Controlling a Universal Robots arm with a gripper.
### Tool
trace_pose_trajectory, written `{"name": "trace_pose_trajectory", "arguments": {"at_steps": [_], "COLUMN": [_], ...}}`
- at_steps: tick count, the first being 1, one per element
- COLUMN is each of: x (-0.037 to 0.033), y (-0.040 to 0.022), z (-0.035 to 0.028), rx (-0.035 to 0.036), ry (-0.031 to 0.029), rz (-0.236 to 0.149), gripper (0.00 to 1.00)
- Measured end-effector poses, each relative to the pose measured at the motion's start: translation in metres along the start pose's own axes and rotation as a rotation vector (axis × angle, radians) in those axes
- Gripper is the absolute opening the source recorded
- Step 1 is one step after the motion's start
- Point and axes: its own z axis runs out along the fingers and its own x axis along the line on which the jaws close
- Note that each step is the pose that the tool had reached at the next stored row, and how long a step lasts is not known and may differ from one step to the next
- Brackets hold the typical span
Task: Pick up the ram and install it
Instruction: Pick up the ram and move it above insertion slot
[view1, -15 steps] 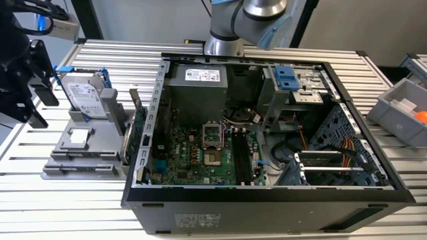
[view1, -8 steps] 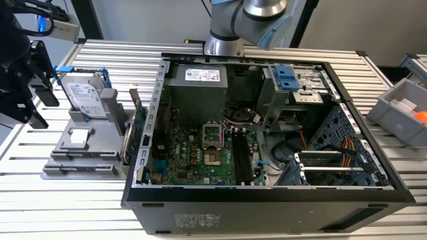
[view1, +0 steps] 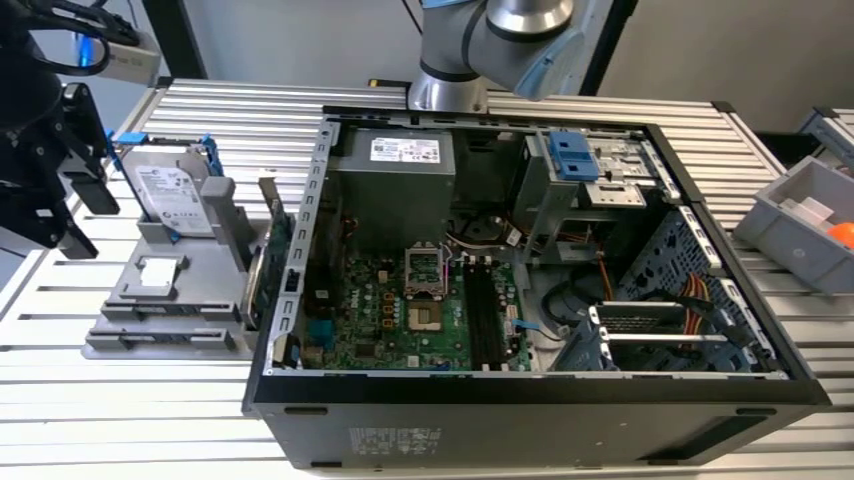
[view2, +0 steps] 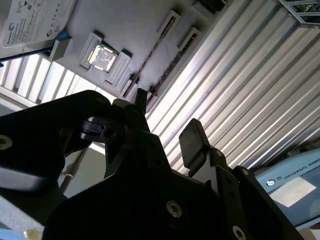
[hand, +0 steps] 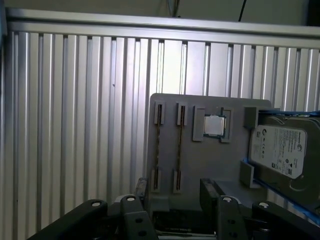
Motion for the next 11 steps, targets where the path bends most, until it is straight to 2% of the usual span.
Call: {"name": "trace_pose_trajectory", "arguments": {"at_steps": [11], "x": [0.0000], "y": [0.0000], "z": [0.0017], "rx": [0.0002], "ry": [-0.0002], "rz": [0.000], "gripper": [1.00]}}
